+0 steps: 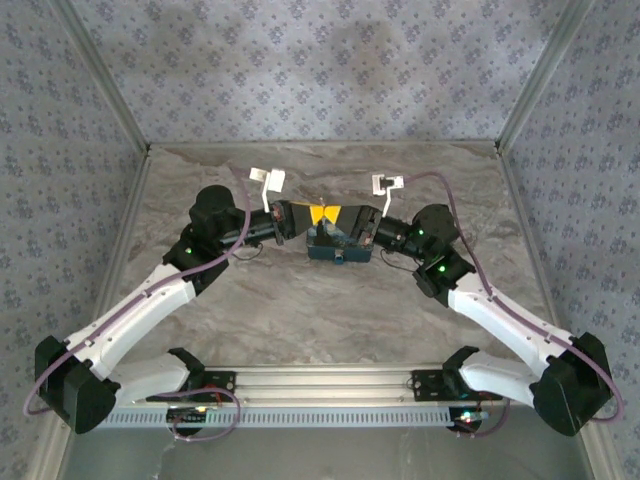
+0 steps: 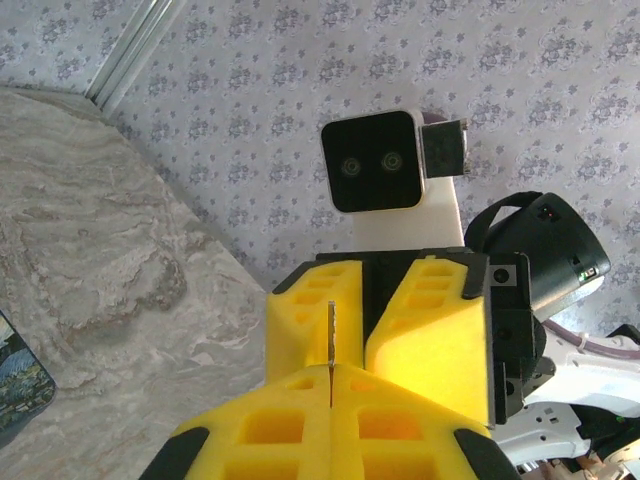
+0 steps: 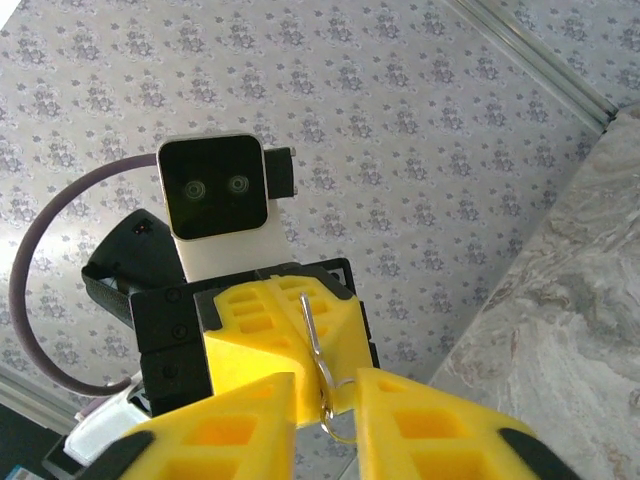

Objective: Unlock a padlock with a key

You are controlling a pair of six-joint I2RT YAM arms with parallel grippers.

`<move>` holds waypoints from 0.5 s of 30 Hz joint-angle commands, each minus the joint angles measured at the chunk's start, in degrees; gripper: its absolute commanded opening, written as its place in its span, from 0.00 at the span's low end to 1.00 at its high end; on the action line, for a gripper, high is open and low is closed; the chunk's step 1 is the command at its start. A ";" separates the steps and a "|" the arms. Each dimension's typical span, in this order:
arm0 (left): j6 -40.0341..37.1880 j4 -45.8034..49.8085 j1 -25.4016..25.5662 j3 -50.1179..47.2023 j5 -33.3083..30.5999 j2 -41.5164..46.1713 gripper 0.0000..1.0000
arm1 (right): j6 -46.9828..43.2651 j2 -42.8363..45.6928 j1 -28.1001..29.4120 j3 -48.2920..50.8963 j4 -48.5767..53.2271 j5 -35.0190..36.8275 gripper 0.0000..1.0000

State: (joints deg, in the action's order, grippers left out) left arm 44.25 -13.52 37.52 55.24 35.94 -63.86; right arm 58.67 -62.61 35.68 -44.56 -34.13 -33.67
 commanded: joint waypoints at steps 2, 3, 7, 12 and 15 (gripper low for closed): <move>1.05 -3.30 0.43 -0.14 -0.02 1.19 0.00 | -0.72 0.73 0.57 -0.28 -2.06 0.10 0.18; 1.18 -3.60 0.43 -0.22 0.09 1.10 0.00 | -0.73 0.73 0.62 -0.27 -2.32 0.18 0.16; 1.32 -3.79 0.61 -0.30 0.48 1.15 0.00 | -1.17 0.73 0.70 -0.53 -2.91 0.10 0.06; 1.38 -3.63 0.80 -0.07 0.40 1.19 0.00 | -2.44 0.89 1.04 -0.84 -2.74 0.00 0.00; 0.83 -1.18 0.70 0.22 -1.43 1.52 0.15 | -3.58 1.50 0.97 -0.67 -1.13 0.49 0.00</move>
State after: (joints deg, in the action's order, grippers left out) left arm 45.08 -15.05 37.54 54.89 35.31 -63.75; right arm 57.28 -62.50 35.83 -44.53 -35.29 -33.17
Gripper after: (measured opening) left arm 0.107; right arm 0.061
